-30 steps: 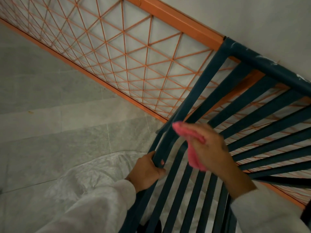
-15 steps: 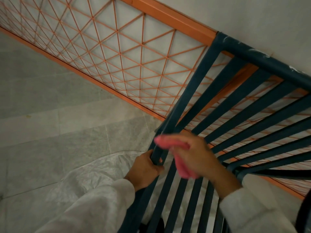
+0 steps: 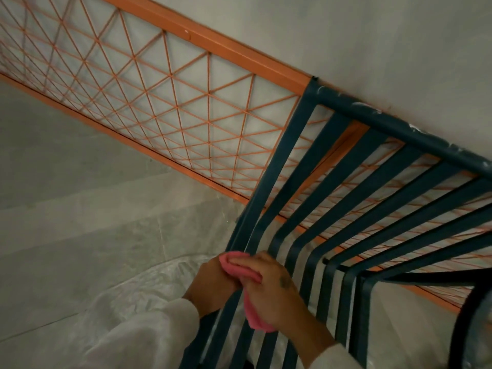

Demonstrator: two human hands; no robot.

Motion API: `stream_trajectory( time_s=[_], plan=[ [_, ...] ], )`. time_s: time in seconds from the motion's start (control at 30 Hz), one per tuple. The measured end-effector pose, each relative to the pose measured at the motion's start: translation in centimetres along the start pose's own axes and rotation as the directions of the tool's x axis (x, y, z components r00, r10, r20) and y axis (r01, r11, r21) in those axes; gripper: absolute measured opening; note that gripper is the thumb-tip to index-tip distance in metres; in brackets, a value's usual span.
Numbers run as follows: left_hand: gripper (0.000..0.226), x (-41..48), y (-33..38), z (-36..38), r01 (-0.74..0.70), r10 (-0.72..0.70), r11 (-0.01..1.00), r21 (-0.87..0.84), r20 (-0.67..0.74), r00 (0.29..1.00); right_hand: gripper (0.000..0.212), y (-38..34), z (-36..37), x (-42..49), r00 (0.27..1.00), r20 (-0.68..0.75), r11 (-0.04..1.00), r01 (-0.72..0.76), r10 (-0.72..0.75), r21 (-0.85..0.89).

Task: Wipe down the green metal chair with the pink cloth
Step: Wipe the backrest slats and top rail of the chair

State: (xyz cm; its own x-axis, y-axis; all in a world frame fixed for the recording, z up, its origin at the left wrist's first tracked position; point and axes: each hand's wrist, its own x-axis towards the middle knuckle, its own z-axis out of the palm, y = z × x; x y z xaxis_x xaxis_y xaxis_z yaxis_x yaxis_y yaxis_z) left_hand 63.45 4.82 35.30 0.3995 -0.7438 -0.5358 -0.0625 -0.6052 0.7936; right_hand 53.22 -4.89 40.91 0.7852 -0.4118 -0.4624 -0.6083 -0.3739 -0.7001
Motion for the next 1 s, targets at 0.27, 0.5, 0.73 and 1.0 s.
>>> stream_trajectory(
  time_s=[0.27,0.5,0.73,1.0],
  plan=[
    [0.037,1.6,2.3,-2.0,0.097,-0.1,0.992,0.085,0.025,0.995,0.041,-4.0,-8.4,5.0,0.908,-0.418,0.994,0.071,-0.029,0.087],
    [0.033,3.1,3.4,-2.8,0.024,-0.026,0.99,0.14,0.012,1.0,0.038,-1.4,-2.9,2.2,0.986,-0.159,0.971,-0.01,0.05,0.239],
    [0.055,3.1,6.1,-4.6,-0.027,0.02,0.994,0.109,0.065,0.998,0.036,-3.2,-8.1,0.1,0.983,-0.135,0.875,-0.047,0.126,0.481],
    [0.076,8.1,18.6,-8.8,-0.401,0.4,0.915,0.048,-0.25,0.882,0.036,-11.5,-20.5,2.1,0.684,-0.695,0.91,0.4,-0.22,0.105]
  ],
)
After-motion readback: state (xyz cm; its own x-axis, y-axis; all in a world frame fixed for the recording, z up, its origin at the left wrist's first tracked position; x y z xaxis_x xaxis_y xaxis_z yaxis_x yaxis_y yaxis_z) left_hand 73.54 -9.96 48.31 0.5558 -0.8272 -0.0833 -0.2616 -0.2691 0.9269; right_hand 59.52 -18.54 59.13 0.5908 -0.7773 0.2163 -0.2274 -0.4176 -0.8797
